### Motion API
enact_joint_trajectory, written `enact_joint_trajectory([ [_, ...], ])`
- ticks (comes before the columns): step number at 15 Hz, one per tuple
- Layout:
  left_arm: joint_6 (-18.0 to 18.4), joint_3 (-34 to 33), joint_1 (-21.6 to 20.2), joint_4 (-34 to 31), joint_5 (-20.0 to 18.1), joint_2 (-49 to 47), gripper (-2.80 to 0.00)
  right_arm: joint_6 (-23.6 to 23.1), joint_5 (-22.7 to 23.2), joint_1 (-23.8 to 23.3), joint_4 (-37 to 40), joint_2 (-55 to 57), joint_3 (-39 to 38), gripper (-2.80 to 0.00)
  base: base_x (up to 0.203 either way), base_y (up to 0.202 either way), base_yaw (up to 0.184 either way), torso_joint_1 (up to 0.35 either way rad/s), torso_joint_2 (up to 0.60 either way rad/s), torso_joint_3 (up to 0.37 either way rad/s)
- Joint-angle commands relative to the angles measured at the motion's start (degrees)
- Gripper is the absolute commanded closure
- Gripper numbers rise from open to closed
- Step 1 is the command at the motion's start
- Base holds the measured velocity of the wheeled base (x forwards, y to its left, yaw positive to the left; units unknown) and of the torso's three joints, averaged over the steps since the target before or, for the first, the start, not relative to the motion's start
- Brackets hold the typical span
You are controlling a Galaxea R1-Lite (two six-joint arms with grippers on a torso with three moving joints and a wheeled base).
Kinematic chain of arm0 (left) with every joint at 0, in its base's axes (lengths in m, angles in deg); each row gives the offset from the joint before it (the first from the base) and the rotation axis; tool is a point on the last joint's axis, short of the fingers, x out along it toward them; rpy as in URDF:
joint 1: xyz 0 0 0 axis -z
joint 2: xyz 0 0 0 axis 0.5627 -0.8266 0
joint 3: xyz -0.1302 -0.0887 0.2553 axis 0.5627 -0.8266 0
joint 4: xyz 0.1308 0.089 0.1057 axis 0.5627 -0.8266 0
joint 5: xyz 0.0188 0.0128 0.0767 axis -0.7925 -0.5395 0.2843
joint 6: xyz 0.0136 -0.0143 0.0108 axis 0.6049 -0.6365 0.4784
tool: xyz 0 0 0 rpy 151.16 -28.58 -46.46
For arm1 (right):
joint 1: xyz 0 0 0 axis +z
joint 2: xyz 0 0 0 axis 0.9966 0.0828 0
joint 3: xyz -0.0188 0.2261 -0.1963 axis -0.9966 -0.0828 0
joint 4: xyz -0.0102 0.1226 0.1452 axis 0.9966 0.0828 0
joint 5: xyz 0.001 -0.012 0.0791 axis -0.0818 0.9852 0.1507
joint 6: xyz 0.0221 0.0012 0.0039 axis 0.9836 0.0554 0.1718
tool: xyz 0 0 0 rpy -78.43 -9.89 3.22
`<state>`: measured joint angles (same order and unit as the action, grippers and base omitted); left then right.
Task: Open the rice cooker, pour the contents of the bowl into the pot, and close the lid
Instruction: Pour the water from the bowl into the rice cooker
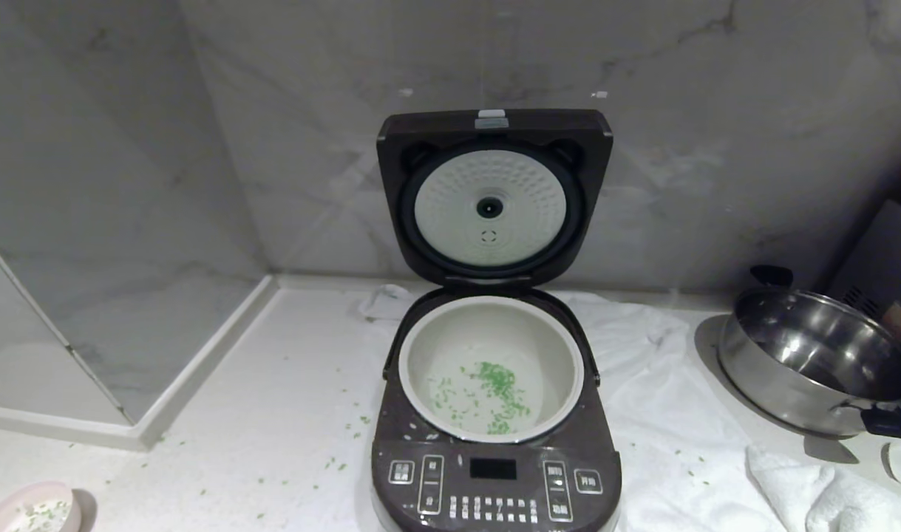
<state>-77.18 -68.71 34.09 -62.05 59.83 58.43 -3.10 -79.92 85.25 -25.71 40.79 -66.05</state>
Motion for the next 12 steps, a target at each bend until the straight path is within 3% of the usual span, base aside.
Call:
enact_joint_trajectory([
  [1,0.0,-0.4,0.0,0.1,0.2,0.1,0.0,0.0,0.0,0.0,0.0,0.1,-0.1,0.0,0.193,0.0,0.001,0.006,0.0,0.001],
  [3,0.0,-0.4,0.0,0.1,0.2,0.1,0.0,0.0,0.0,0.0,0.0,0.1,-0.1,0.0,0.16,0.0,0.003,0.002,0.01,0.002],
  [12,-0.2,-0.4,0.0,0.1,0.2,0.1,0.0,0.0,0.0,0.0,0.0,0.1,-0.1,0.0,0.0,0.0,0.0,0.0,0.0,0.0],
])
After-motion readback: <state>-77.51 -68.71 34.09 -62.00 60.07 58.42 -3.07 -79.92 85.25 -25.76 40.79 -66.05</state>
